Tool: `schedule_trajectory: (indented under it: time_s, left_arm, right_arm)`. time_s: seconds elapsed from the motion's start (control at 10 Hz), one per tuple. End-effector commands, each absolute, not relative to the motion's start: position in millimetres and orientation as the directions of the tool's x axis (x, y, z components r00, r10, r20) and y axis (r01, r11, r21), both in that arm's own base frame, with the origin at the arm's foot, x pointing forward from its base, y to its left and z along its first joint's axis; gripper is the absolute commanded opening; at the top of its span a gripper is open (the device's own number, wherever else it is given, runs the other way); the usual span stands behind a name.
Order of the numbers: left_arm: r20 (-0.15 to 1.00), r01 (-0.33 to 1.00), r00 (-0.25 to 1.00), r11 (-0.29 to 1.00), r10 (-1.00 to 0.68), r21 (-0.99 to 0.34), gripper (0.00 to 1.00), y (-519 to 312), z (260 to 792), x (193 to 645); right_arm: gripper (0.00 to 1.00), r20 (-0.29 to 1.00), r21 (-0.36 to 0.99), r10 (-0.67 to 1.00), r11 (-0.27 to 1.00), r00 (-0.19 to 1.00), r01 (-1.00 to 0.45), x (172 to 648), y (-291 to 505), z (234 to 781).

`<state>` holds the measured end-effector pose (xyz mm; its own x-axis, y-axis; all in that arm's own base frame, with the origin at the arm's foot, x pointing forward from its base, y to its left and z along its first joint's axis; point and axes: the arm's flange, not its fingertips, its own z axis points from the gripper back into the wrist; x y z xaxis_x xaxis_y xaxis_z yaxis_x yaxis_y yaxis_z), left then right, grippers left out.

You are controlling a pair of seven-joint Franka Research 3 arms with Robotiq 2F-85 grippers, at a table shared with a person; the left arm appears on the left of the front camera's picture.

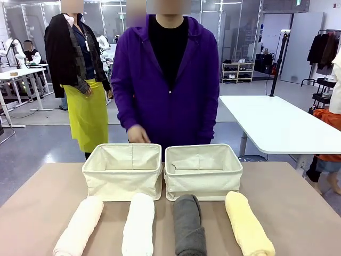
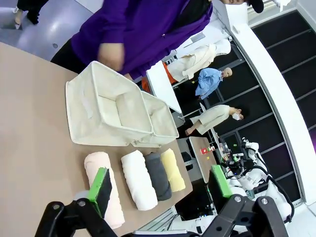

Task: Divide the towels into two baskets.
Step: Pick up one hotel-folded towel and place it in the Fabric basket indicated by the person.

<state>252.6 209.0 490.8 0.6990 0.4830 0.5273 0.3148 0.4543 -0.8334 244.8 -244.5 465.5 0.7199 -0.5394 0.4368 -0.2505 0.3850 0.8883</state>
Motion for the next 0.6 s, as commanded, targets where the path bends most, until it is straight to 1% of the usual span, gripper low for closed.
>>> schedule_trajectory:
  time_s: [0.0,0.5]
  left_arm:
    - [0.537,0.332,0.698,0.45,0.474,-0.829,1.0,210.3,491.3,251.3]
    - [0.537,0.332,0.698,0.45,0.474,-0.829,1.0,210.3,491.3,251.3]
  right_arm:
    - [1.0,0.443,0.887,-0.542,0.381,0.714,-0.26,242.5,-244.9,467.9]
    - [1.0,0.443,0.887,-0.542,0.381,0.714,-0.26,242.5,-244.9,467.9]
